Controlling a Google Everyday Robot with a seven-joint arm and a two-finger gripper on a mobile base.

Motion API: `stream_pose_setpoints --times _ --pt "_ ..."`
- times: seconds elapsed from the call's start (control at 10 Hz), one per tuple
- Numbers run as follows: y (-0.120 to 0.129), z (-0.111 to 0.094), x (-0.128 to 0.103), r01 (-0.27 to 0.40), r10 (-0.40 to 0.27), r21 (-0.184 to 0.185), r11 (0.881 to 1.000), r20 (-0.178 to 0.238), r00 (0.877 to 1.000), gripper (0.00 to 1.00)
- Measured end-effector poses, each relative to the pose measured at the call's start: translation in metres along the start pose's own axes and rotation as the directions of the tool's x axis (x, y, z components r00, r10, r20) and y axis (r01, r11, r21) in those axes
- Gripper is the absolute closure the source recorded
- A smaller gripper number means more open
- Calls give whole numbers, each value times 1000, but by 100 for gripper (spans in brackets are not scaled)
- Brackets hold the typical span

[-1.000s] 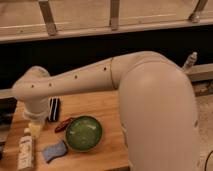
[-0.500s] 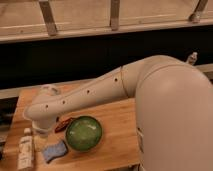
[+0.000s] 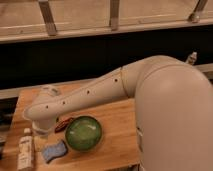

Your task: Place the white sponge in the ceramic bowl

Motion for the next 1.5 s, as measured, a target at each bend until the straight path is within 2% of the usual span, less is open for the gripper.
stream_pose_setpoints --times 0.2,0.3,0.4,0.6,1.0,1.3,1.5 --pt "4 19 7 47 -51 -55 997 -65 997 35" --pt "7 29 18 49 -55 -71 996 -89 995 35" --pt "11 35 28 48 -55 -77 996 -95 994 35" --pt "21 37 40 47 -52 -65 997 -76 996 35" --pt "20 66 46 59 -59 -26 998 7 998 35" --pt "16 84 43 71 -70 -41 997 40 997 35" --pt "15 104 52 59 -56 -66 996 57 997 35"
